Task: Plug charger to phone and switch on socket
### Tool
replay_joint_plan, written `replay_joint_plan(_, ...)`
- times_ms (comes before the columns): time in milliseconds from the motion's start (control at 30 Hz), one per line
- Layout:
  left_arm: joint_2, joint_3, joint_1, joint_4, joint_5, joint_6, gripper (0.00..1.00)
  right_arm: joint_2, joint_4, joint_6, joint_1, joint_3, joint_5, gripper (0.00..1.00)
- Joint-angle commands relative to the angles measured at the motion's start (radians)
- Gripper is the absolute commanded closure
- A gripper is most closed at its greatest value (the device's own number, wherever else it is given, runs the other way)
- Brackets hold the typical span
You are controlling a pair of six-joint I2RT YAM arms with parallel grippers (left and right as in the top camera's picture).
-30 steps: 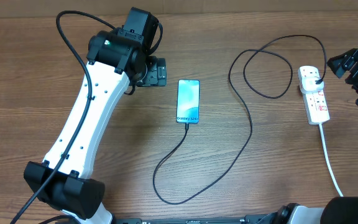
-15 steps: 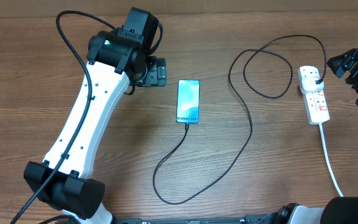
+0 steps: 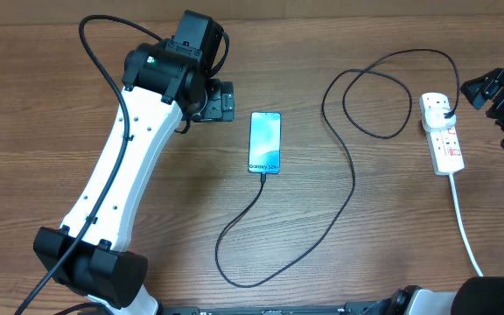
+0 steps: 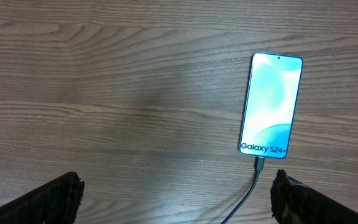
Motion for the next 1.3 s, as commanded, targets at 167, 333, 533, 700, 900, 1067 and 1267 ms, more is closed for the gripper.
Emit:
replay_joint_plan(167, 0.002, 0.009, 0.004, 0.001, -0.013, 0.015, 0.00, 0.003, 0.002, 0.003, 0.004, 0.012, 0.000, 0.00)
replay_joint_plan(333, 0.002, 0.009, 0.004, 0.000, -0.013, 0.015, 0.00, 0.003, 0.002, 0.003, 0.004, 0.012, 0.000, 0.00)
replay_joint_plan(533, 0.002, 0.009, 0.003, 0.001, -0.013, 0.015, 0.00, 0.003, 0.002, 0.003, 0.004, 0.012, 0.000, 0.00)
replay_joint_plan(700, -0.001, 0.009, 0.003, 0.013, -0.018, 0.016, 0.00, 0.003, 0.002, 0.003, 0.004, 0.012, 0.000, 0.00)
replay_joint_plan(900, -0.025, -0.018, 0.003, 0.146, -0.060, 0.016, 0.00, 0.003, 0.002, 0.003, 0.004, 0.012, 0.000, 0.00)
replay_joint_plan(1067, -0.090, -0.103, 0.003, 0.248, -0.062, 0.016, 0.01, 0.003, 0.002, 0.003, 0.004, 0.012, 0.000, 0.00)
replay_joint_plan(1267, -0.217, -0.267, 0.003, 0.371, -0.066, 0.016, 0.00, 0.003, 0.002, 0.003, 0.004, 0.012, 0.000, 0.00)
